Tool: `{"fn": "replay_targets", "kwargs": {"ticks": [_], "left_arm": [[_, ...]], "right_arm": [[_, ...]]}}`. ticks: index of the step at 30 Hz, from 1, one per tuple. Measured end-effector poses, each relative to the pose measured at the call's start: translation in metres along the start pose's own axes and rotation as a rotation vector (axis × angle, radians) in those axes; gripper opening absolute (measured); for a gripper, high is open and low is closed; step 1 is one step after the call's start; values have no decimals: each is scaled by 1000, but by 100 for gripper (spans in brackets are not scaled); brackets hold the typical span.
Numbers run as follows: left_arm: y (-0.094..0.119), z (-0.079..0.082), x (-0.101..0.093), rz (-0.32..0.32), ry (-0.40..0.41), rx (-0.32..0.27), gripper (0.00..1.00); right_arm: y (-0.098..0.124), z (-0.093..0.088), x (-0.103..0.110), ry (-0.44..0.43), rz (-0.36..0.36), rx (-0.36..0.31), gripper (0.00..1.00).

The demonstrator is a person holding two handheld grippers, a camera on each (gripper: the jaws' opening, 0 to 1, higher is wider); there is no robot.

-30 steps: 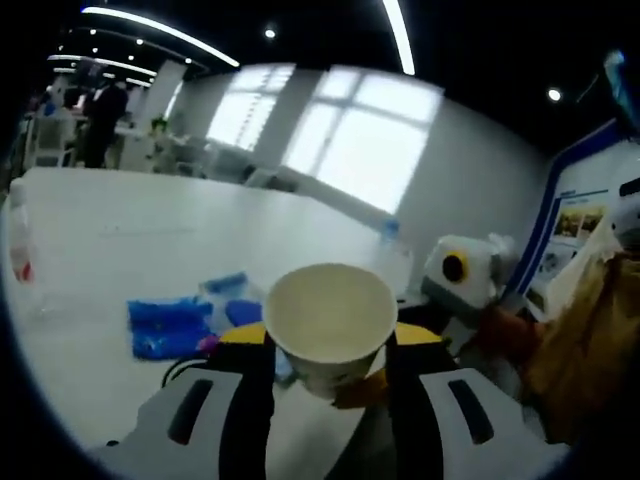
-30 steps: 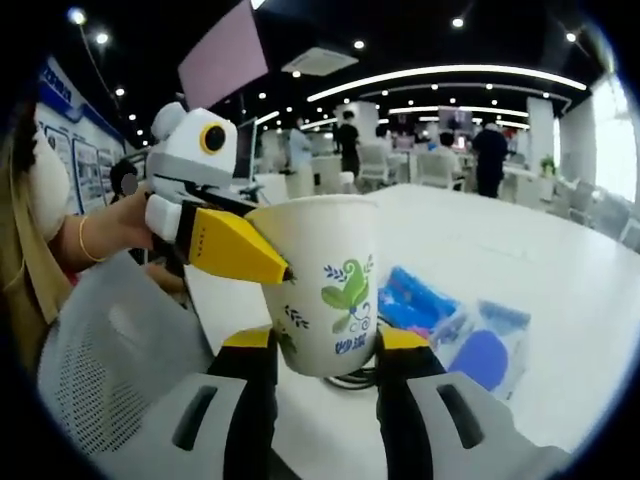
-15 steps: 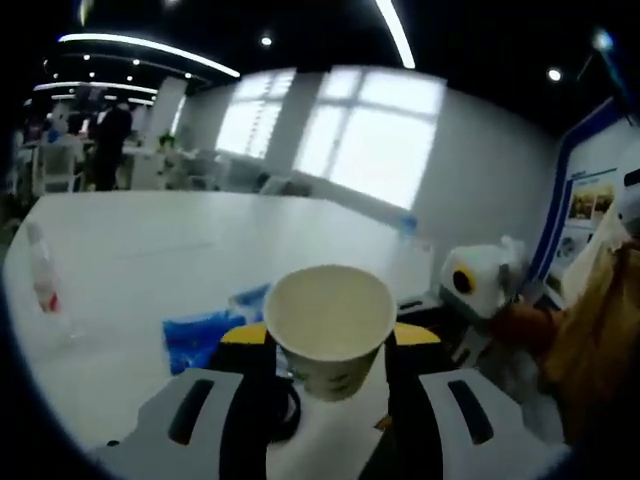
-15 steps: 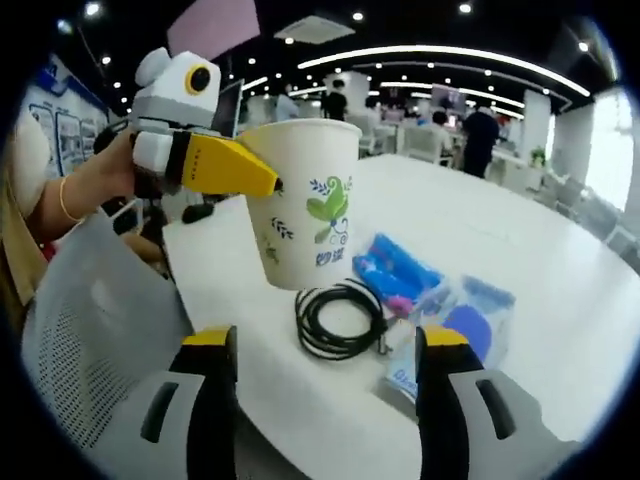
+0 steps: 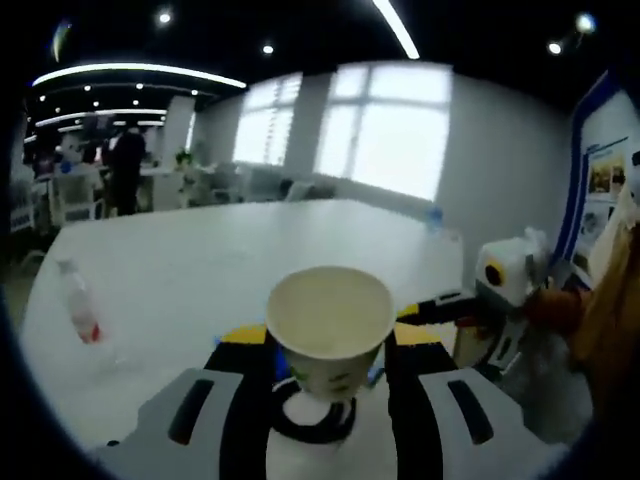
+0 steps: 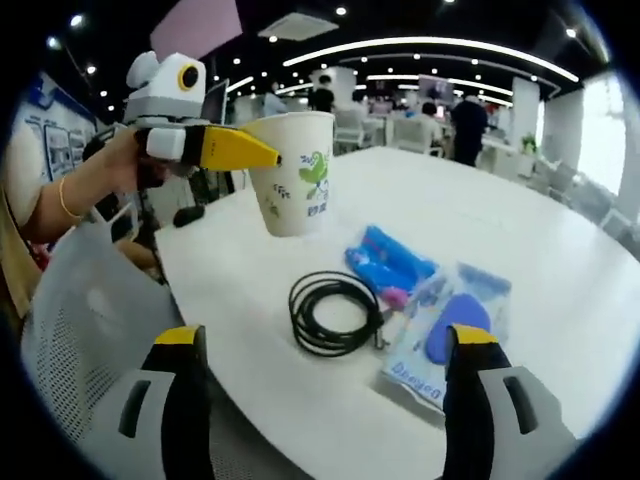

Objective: Arrange the tabletop items into an orderly group along one side of the table until the central work area is clear of visible clutter.

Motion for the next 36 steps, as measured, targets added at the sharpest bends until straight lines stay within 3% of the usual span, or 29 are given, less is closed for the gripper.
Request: {"fn": "replay_targets", "kwargs": {"ticks": [3,8,19,33,36], "left_arm": [[0,4,6,11,-9,-10,41],[-2,7,23,80,-44,-13,41],[-18,0,64,216,-68,-20,41],[-40,-10,111,266,2,-21,41],[-43,-11,121,305,-34,-13,41]], "right_arm": [[1,-1,-2,-14,-10,2,98],[1,-3,-4,-38,-22,11,99],[0,-9,-10,-78,-48,39,99],[2,-15,-18,-141,-96,64,97],[2,-17,-19,-153,-101,72,97]]}}
Point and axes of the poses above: the point that each gripper's makers call its tool centre point, and the gripper's own axes: y roughly backward along the fingers, x roughly to its left, z roughly out of its top, the point moved 10 cm from there along y, roughly backward along the fingers, and after that the axes turned 4 degrees about -x, right-handed, at the moved point
